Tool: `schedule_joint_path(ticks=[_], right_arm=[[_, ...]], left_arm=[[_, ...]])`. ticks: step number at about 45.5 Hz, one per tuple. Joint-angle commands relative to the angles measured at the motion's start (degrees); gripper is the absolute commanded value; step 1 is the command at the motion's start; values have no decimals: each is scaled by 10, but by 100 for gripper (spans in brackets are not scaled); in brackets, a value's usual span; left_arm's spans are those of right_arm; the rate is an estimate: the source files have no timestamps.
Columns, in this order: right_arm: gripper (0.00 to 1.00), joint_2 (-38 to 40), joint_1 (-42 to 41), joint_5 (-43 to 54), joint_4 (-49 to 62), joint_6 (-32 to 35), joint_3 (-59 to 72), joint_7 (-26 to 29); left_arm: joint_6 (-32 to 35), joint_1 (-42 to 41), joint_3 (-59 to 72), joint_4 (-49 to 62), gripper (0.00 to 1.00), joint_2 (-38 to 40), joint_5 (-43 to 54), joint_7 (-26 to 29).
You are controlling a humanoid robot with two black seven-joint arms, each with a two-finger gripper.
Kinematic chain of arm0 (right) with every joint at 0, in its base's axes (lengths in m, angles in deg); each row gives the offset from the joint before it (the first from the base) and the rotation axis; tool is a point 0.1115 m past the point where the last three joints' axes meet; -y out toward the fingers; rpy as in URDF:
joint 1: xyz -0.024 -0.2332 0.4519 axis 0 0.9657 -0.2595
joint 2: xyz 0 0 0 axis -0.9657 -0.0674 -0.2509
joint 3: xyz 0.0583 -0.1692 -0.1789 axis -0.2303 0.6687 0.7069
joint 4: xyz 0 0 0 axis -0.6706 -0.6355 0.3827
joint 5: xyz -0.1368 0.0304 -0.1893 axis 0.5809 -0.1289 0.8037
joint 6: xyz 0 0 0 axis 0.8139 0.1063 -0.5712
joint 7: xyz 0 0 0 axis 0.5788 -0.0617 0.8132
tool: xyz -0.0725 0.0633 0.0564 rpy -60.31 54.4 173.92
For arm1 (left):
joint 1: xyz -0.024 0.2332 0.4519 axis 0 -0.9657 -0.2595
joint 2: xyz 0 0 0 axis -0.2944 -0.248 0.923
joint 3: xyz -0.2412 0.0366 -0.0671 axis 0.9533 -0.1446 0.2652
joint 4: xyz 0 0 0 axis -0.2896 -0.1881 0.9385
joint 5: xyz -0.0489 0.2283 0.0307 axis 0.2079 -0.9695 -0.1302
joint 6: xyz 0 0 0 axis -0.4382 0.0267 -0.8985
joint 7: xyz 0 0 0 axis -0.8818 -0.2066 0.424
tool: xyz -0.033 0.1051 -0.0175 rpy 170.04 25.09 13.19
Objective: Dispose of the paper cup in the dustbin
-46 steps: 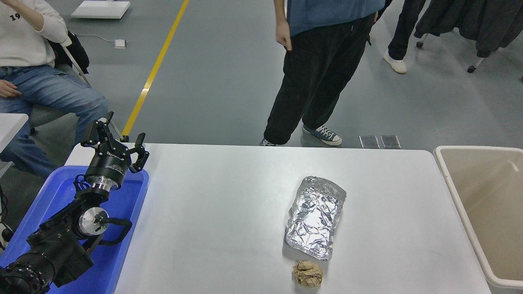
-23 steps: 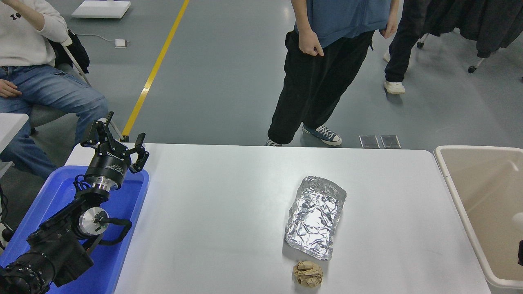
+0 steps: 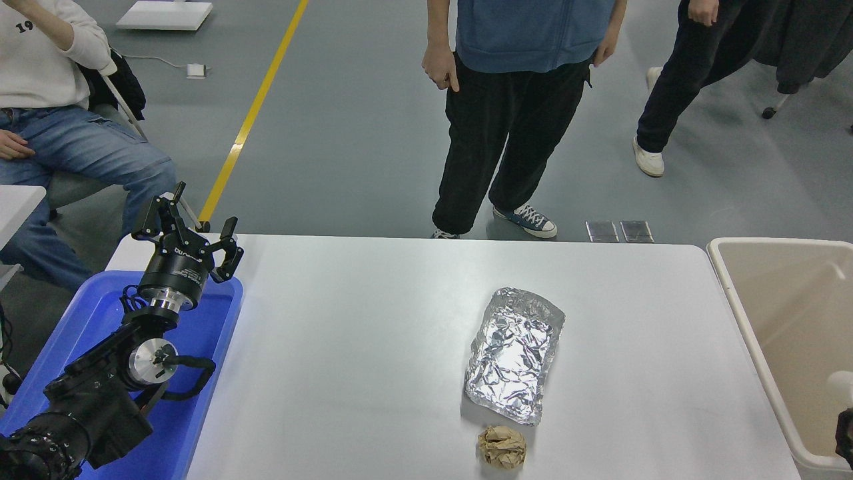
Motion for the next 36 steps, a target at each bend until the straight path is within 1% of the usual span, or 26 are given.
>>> schedule_joint_path(ticks=[1, 10, 17, 20, 26, 31, 36], right_arm=[[100, 6, 1, 1, 0, 4, -12, 0], [100, 12, -5, 3, -2, 10, -5, 0], [100, 20, -31, 6, -7, 22, -5, 0], [100, 23, -46, 6, -8, 38, -7, 0], [100, 38, -79, 4, -23, 95, -15, -1], [100, 55, -102, 1, -63, 120, -26, -1], [100, 85, -112, 1, -154, 128, -71, -2]], left_arm=[[0, 0, 0, 1, 100, 0, 0, 0], [0, 0, 0, 0, 100, 0, 0, 0], [0, 0, 0, 0, 100, 0, 0, 0], [0, 0, 0, 1, 100, 0, 0, 0], [0, 0, 0, 0, 100, 0, 0, 0], [0, 0, 0, 1, 100, 0, 0, 0], [0, 0, 0, 1, 100, 0, 0, 0]])
